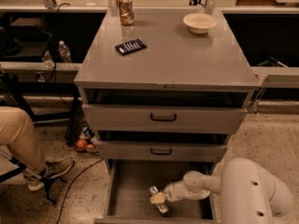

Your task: Place redbull can into bottom drawer

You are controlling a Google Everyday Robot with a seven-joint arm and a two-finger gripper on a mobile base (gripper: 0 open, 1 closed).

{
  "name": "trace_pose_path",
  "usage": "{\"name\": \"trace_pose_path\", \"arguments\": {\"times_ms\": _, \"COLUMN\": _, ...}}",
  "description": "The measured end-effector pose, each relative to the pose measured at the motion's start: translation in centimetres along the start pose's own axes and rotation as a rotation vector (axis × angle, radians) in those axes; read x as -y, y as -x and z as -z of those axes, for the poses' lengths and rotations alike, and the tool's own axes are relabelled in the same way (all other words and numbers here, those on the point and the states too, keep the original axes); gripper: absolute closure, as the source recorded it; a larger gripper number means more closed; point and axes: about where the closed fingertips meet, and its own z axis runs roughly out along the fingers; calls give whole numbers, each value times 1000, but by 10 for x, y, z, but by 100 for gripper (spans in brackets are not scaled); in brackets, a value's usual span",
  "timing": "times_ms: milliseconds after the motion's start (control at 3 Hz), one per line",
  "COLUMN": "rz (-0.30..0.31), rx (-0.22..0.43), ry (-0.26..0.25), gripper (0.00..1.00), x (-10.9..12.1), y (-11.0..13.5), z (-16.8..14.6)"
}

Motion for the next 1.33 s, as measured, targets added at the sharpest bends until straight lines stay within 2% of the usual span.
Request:
{"name": "trace_pose_path", "arguments": {"times_ms": 333, "rz": 17, "rx": -11, "ry": 37, "gripper": 0, "x": -12, "y": 3, "z": -12}}
{"name": "trace_pose_path", "arguments": {"times_ms": 667, "rz": 21, "rx": -13, "ry": 45, "gripper": 0, "x": -14, "y": 3, "z": -15}}
{"name": "trace_pose_path", "arguments": {"times_ms": 1333, "rz": 10, "rx": 164, "ry": -104, "gripper": 0, "x": 1, "y": 11, "z": 101}}
